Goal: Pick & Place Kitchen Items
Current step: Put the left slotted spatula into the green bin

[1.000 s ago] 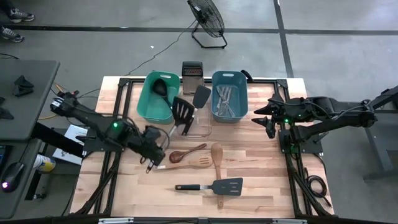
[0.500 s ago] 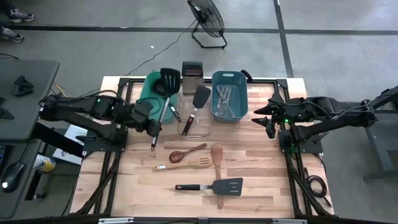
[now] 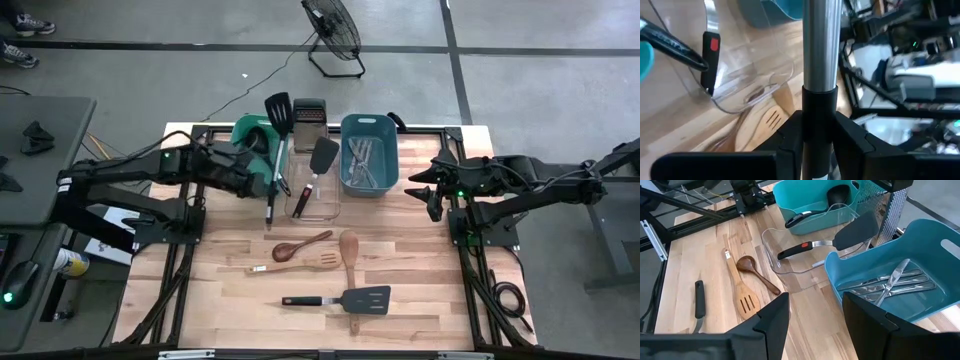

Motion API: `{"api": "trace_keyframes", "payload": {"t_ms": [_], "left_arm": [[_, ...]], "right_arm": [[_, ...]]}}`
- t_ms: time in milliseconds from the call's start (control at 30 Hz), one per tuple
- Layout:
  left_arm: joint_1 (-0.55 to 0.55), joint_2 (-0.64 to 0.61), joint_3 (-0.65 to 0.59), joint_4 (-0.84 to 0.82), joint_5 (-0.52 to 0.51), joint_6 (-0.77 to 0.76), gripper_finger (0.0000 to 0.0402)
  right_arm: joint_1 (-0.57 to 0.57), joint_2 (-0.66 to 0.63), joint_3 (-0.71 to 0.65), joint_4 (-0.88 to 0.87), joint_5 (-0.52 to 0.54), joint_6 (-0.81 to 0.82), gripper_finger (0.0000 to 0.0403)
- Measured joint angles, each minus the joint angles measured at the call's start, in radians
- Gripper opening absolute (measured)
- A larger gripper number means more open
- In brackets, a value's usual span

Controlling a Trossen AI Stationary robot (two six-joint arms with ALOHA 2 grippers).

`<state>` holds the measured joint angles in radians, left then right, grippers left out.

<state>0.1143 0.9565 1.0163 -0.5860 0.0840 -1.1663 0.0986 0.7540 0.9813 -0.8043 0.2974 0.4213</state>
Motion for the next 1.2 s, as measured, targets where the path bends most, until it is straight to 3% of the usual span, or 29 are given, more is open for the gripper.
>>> {"api": "trace_keyframes", "payload": {"t_ms": [167, 367, 667, 800, 1200], "left_arm": [[-0.003, -0.053, -0.187, 0.282, -0.03, -0.083, 0.0075], [-0.003, -0.133, -0.389, 0.636, -0.214, -0.198, 0.0075], [-0.003, -0.135, -0.581, 1.024, -0.361, -0.23, 0.0074], [-0.003, -0.136, -0.629, 1.065, -0.346, -0.272, 0.0074], [-0.002, -0.207, -0.685, 0.849, -0.255, -0.488, 0.0074]], "right_arm": [[0.0, 0.0, 0.0, 0.0, 0.0, 0.0, 0.0176], [0.0, 0.0, 0.0, 0.001, 0.0, -0.003, 0.0176], [0.0, 0.0, 0.0, 0.002, 0.068, 0.017, 0.0176], [0.0, 0.0, 0.0, 0.012, 0.123, 0.034, 0.0176], [0.0, 0.002, 0.0, 0.05, 0.203, 0.147, 0.0176]]}}
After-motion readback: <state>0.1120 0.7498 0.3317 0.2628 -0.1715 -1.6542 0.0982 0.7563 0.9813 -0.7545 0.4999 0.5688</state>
